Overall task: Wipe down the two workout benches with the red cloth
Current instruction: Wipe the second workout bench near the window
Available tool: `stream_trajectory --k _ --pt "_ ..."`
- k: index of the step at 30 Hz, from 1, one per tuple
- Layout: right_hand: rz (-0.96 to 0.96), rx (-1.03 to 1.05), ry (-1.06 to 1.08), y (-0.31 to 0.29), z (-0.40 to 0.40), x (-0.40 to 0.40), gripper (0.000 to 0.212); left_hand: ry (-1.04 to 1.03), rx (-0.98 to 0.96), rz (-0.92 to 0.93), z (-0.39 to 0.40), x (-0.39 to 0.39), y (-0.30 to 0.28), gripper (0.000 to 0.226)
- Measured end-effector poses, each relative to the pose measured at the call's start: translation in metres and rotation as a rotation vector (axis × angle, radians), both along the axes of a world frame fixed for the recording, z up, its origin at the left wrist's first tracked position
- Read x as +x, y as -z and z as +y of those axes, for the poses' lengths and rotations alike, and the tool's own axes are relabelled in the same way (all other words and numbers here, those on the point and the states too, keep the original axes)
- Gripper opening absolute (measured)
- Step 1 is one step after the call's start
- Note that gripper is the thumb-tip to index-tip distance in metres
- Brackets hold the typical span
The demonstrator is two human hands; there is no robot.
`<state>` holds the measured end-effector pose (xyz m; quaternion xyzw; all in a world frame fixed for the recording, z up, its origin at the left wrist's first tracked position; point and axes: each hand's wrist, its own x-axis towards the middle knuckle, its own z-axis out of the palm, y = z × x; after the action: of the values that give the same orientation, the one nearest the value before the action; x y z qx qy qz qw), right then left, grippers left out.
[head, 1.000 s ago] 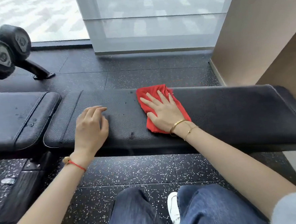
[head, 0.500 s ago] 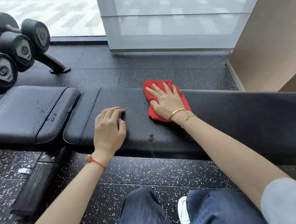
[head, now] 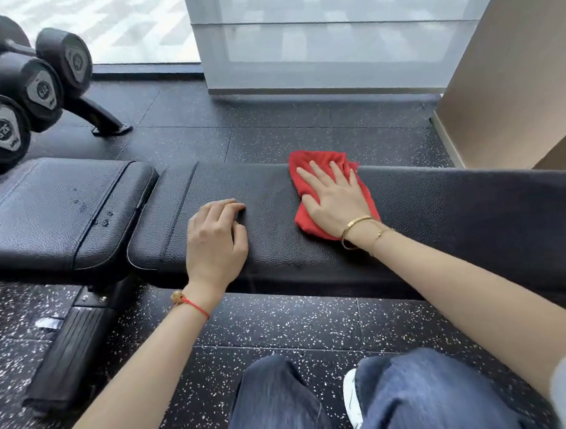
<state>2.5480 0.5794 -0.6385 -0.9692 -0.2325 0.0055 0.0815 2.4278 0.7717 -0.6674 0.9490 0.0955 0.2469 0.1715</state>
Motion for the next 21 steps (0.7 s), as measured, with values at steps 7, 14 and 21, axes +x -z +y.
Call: stream_trajectory --k 7,14,21 --pt "-0.042 0.007 -0.214 0.003 0.034 -0.048 0.059 -0.002 0.0 0.006 0.0 -0.001 -0.002 0.039" --pt "-0.04 0.001 -0.15 0.002 -0.044 -0.032 0.057 0.007 0.003 0.013 0.001 -0.001 0.0 0.039" --pt "0.014 -0.014 0.052 -0.002 0.021 0.002 0.057 -0.005 -0.01 0.008 -0.001 -0.001 -0.002 0.037"
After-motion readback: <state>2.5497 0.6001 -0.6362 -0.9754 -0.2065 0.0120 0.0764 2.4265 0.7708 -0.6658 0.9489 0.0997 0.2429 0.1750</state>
